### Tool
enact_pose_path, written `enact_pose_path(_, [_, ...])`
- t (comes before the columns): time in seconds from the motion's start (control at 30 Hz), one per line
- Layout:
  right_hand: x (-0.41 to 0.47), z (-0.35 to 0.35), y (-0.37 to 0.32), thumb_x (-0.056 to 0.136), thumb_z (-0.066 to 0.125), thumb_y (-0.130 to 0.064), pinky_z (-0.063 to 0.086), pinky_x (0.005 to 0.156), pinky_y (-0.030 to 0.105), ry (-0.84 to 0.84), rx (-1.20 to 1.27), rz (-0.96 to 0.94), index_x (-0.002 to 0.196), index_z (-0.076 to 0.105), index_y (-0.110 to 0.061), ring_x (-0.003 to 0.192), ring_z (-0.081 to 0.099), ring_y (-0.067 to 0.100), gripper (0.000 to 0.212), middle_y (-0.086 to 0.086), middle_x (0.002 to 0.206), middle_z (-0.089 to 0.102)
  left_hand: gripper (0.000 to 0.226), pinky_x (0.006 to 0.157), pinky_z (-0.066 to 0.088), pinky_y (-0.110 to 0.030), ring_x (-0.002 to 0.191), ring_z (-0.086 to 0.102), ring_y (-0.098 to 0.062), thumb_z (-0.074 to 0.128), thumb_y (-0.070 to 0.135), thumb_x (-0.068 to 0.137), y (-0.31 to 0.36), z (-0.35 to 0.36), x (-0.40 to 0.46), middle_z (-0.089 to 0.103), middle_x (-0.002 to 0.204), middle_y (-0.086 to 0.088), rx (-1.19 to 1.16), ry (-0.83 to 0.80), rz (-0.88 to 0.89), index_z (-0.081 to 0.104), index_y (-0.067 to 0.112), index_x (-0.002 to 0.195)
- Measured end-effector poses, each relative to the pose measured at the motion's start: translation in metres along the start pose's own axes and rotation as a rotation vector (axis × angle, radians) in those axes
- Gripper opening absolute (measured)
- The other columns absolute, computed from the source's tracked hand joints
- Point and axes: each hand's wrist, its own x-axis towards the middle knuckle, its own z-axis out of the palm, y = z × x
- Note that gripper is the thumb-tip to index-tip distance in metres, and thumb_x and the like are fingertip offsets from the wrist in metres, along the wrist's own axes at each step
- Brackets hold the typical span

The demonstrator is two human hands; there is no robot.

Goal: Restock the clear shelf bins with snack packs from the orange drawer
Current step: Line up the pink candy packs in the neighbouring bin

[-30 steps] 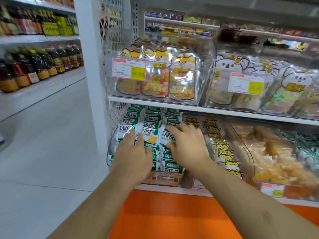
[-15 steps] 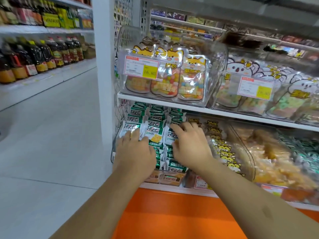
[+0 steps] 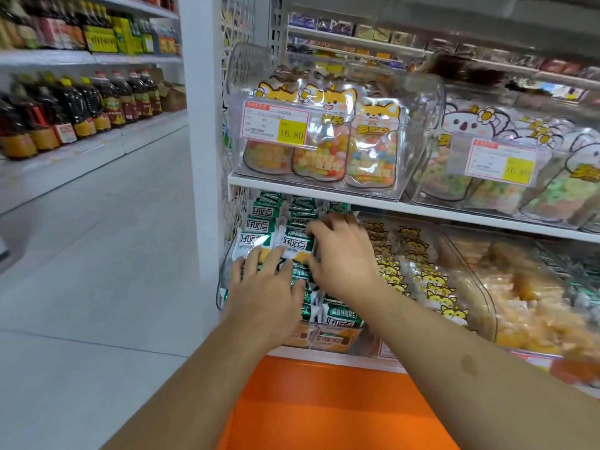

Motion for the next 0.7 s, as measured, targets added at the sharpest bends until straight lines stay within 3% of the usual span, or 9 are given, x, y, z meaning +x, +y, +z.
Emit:
enact_pose_path(0.17, [0.0,0.005,0.001,0.09,0.077,-0.039,0.041,0.109,0.048,0.024,0.024,0.019,0.138,0.06,-0.031,0.133,0.046,0.032,0.051,0.002,0.14,0.058,0.058,0.129,0.001,-0.054,0.16,-0.001,-0.024,0.019,0.051,0.109,-0.002,0.0,0.005,0.011,0.173,0.012,-0.027,-0.031,-0.005,0.028,0.032,0.163])
enact_pose_path(0.3, [0.002,0.002,0.003,0.094,0.072,-0.047,0.037,0.112,0.047,-0.027,0.081,0.025,0.142,0.056,-0.037,0.137,0.04,0.032,0.051,0.001,0.143,0.056,0.056,0.128,0.001,-0.054,0.159,0.003,-0.024,0.021,0.051,0.109,-0.002,0.0,0.005,0.016,0.172,0.011,-0.028,-0.012,-0.01,0.033,0.033,0.161])
enact_pose_path(0.37, [-0.002,-0.005,0.008,0.095,0.067,-0.054,0.03,0.117,0.047,-0.075,0.149,0.039,0.15,0.047,-0.037,0.141,0.036,0.032,0.061,0.001,0.15,0.051,0.054,0.126,0.003,-0.052,0.157,0.008,-0.024,0.023,0.05,0.109,-0.001,-0.002,0.005,0.023,0.17,0.011,-0.039,0.019,-0.011,0.039,0.033,0.158])
enact_pose_path(0.47, [-0.018,-0.019,0.026,0.092,0.07,-0.046,0.026,0.119,0.044,-0.134,0.166,0.074,0.158,0.035,-0.028,0.14,0.035,0.031,0.077,0.004,0.15,0.047,0.053,0.124,0.009,-0.049,0.153,0.018,-0.024,0.026,0.049,0.108,-0.001,-0.003,0.004,0.032,0.166,0.01,-0.028,0.058,-0.001,0.046,0.033,0.153])
enact_pose_path(0.7, [-0.034,-0.023,0.051,0.094,0.072,-0.039,0.034,0.113,0.044,-0.176,0.059,0.113,0.151,0.047,-0.028,0.133,0.042,0.03,0.063,0.003,0.141,0.052,0.052,0.123,0.011,-0.047,0.152,0.02,-0.022,0.029,0.047,0.108,0.003,-0.003,0.002,0.032,0.166,0.009,-0.043,0.043,0.014,0.041,0.035,0.157])
